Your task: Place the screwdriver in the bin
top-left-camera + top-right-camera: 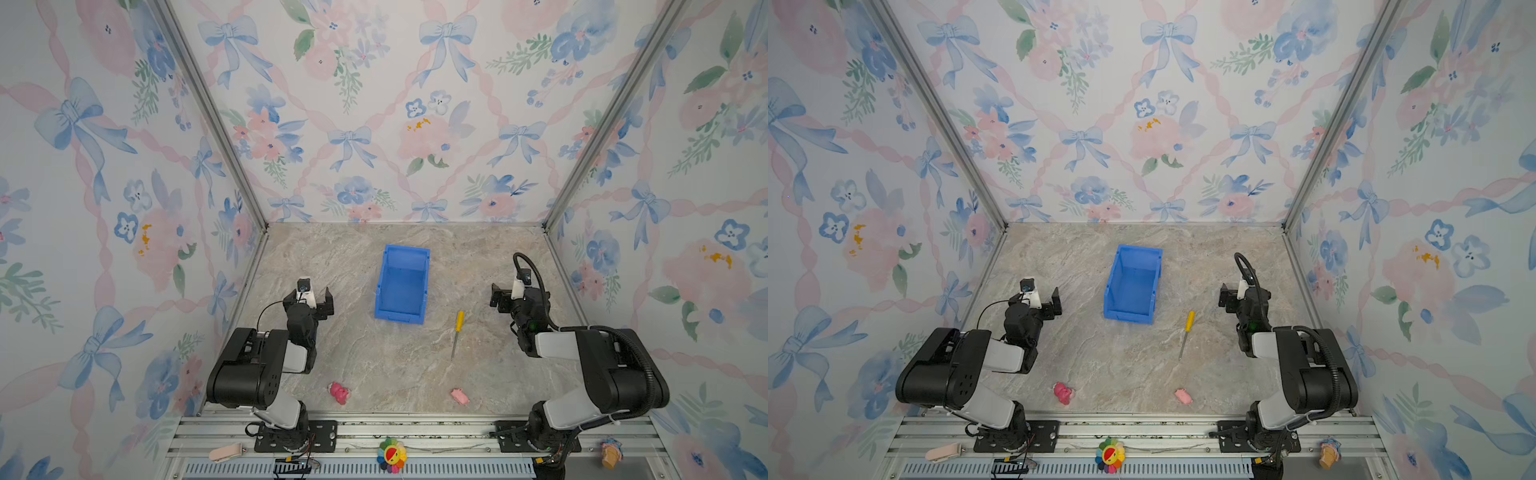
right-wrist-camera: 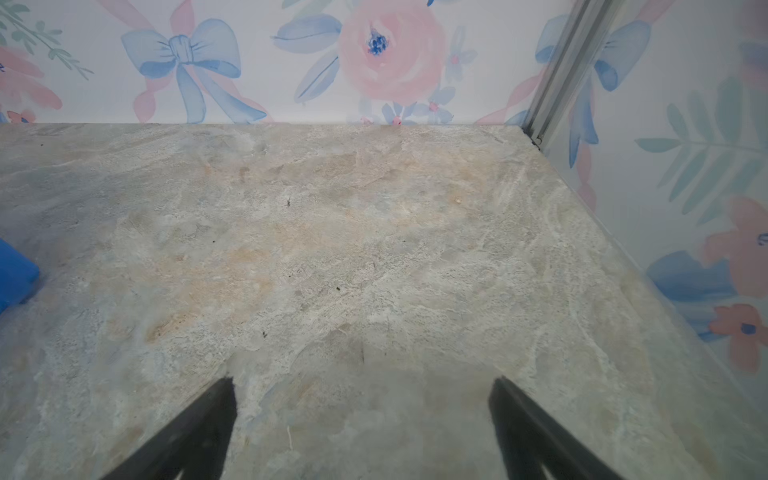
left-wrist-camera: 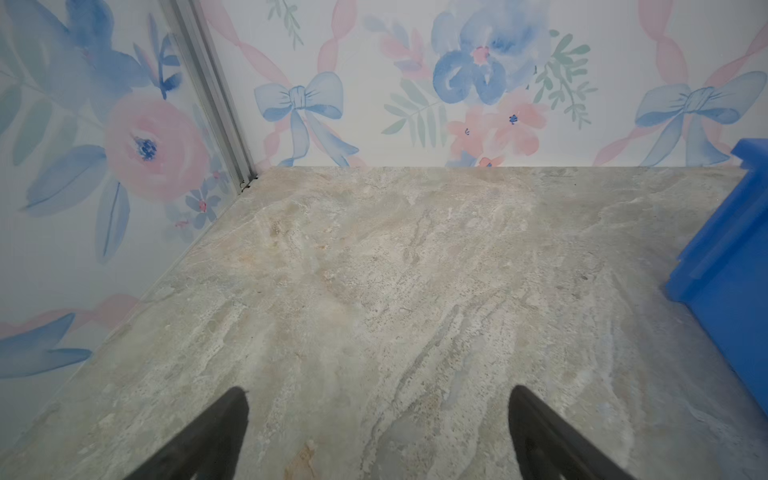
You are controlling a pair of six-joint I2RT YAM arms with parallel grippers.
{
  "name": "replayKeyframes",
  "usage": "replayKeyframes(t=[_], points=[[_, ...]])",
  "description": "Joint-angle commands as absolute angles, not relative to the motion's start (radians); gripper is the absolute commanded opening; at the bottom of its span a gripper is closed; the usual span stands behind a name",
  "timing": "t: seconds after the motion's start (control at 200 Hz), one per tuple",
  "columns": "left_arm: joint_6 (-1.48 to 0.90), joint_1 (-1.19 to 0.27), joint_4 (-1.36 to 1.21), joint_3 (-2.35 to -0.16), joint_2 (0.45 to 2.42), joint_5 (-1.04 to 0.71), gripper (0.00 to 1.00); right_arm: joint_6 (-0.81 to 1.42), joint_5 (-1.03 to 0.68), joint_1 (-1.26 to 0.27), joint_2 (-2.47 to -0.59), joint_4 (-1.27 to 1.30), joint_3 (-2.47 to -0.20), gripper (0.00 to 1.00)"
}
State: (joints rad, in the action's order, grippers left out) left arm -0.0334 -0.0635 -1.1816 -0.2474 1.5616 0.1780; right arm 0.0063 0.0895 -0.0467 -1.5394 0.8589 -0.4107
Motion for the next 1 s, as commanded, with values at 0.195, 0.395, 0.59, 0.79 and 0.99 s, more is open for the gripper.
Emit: replayKeyframes(t=[0.195, 0.395, 0.59, 0.79, 0.99], points=[[-0.030, -0.055, -1.207, -0.240, 1.565, 0.185, 0.98, -0.001, 0.089, -0.046, -1.546, 0.894, -0.398, 0.97], [-0.029, -0.055, -1.208, -0.239, 1.564, 0.185, 0.98, -0.002, 0.089, -0.045, -1.546, 0.893, -0.397, 0.97], [-0.029, -0.055, -1.208, -0.241, 1.564, 0.186, 0.98, -0.002, 0.089, -0.045, -1.546, 0.894, -0.397, 0.97], [-0.033, -0.049, -1.207, -0.241, 1.565, 0.170, 0.98, -0.001, 0.090, -0.046, -1.546, 0.893, -0.398, 0.97], [-0.032, -0.049, -1.207, -0.242, 1.564, 0.170, 0.98, -0.002, 0.091, -0.045, -1.546, 0.893, -0.399, 0.97]])
